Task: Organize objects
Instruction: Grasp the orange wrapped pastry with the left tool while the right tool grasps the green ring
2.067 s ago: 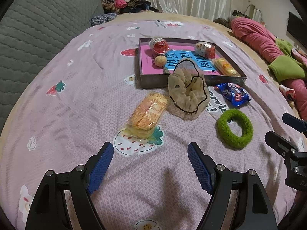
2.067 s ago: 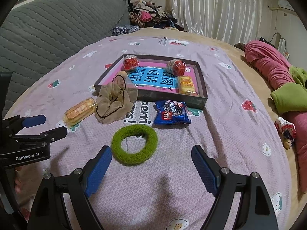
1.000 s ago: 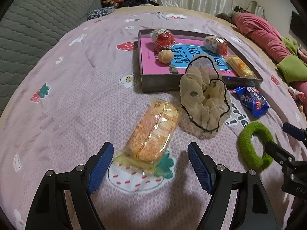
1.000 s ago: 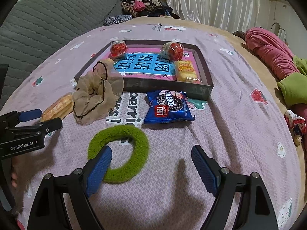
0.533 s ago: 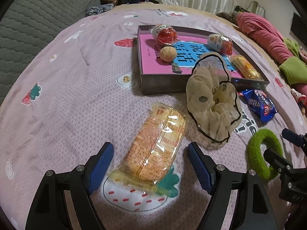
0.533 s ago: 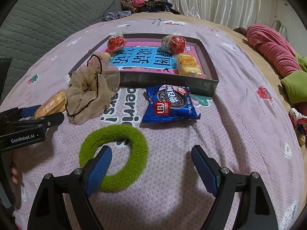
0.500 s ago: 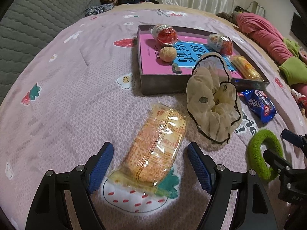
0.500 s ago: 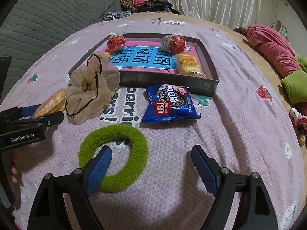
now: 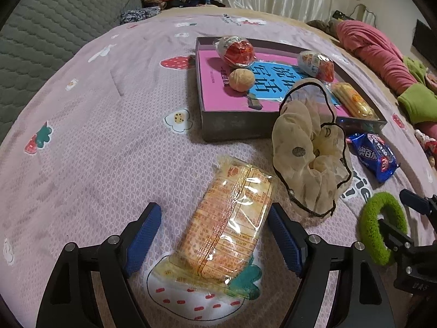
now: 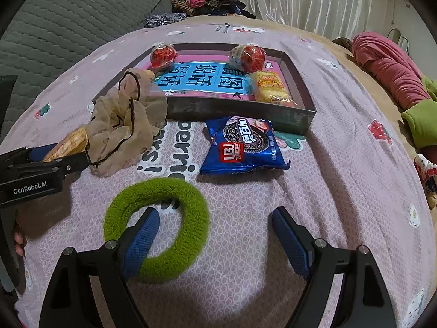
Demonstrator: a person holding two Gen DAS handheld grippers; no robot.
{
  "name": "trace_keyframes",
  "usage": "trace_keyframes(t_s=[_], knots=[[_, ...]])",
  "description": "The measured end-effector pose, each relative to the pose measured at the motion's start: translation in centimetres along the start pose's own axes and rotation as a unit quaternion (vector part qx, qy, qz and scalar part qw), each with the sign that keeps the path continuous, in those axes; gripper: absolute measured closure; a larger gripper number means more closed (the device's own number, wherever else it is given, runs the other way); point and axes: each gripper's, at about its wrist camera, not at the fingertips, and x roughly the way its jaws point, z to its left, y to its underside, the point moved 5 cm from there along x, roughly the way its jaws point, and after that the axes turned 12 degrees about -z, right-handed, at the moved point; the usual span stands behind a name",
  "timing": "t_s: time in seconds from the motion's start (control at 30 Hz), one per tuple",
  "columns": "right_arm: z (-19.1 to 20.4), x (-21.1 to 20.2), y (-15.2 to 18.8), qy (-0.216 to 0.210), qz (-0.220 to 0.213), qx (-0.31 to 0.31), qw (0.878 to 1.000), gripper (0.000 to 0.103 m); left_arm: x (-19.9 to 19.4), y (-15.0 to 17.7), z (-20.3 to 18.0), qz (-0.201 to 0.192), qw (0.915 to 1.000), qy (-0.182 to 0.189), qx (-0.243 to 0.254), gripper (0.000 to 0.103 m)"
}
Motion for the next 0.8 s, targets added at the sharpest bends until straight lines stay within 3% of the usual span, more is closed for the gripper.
trace_keyframes(t_s=[0.17, 0.33, 0.43, 0.67, 0.8], knots=[[0.1, -0.1, 0.0, -0.002, -0.003, -0.004, 1.0, 0.022, -0.1, -0.1, 0.0, -0.001, 1.0, 0.001, 0.002, 0.022], [0.6, -0.4, -0.1, -0.008, -0.005, -0.011, 1.0, 0.037, -0.4, 0.0, 0.0, -0.003, 1.0, 0.007, 0.0, 0.025], [0.9, -0.6, 0.0, -0.013, -0.005, -0.013, 1.0, 0.046, -0.6, 0.0, -0.2, -0.001, 0.9999, 0.012, -0.001, 0.03], [1.5, -1.0, 0.2, -0.032, 0.0, -0.018, 0.999, 0.065, -1.1, 0.1, -0.6, -0.002, 0.9998, 0.021, 0.0, 0.058], [1.7, -1.3, 0.3, -0.042, 0.001, -0.017, 0.999, 0.075, -1.3, 0.2, -0.6, -0.001, 0.9997, 0.023, 0.0, 0.061]])
